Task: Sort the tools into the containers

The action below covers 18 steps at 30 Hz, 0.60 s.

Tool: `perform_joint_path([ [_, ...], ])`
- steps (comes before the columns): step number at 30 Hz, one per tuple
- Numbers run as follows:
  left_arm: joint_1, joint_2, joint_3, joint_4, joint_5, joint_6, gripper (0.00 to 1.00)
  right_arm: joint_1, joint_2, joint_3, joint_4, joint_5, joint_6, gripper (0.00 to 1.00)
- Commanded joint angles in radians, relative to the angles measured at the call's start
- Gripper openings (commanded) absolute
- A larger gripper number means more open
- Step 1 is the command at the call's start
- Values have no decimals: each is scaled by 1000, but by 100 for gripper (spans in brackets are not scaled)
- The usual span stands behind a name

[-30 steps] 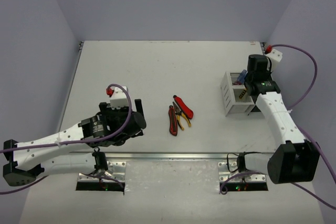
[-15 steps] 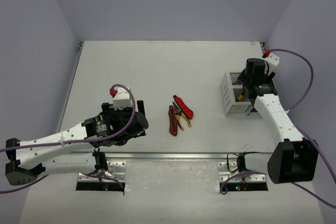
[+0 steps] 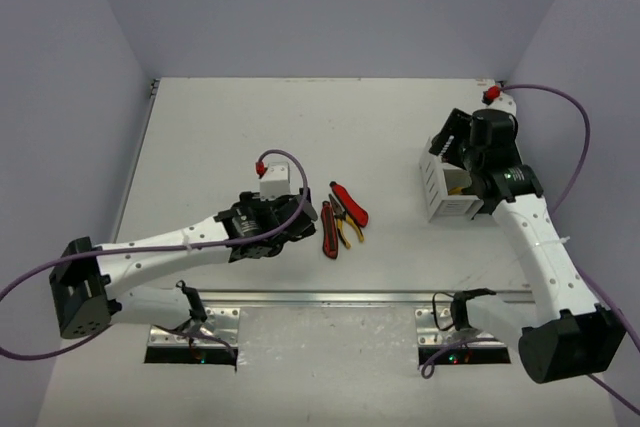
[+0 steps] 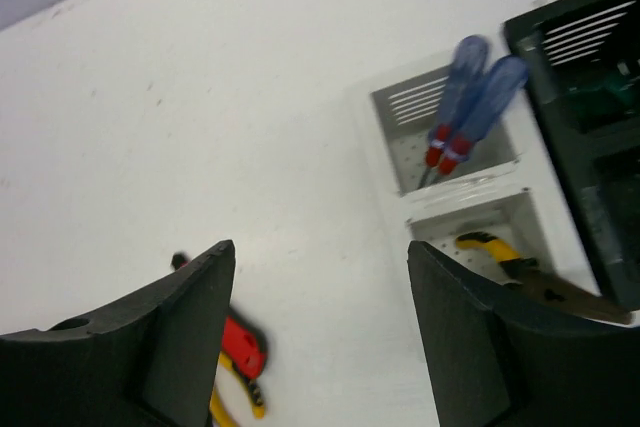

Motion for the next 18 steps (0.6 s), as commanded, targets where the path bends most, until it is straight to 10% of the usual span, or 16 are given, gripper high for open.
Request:
perform_joint_path([
  [1, 47, 142, 84, 143, 96, 21, 100, 74, -28, 42, -119, -227, -66, 70],
  [8, 45, 445, 299, 139, 259, -31, 97, 87, -212, -108, -124, -374, -84, 75],
  [18, -62, 770, 626, -89, 212, -309, 57, 86, -324, -154, -177, -341, -109, 77],
])
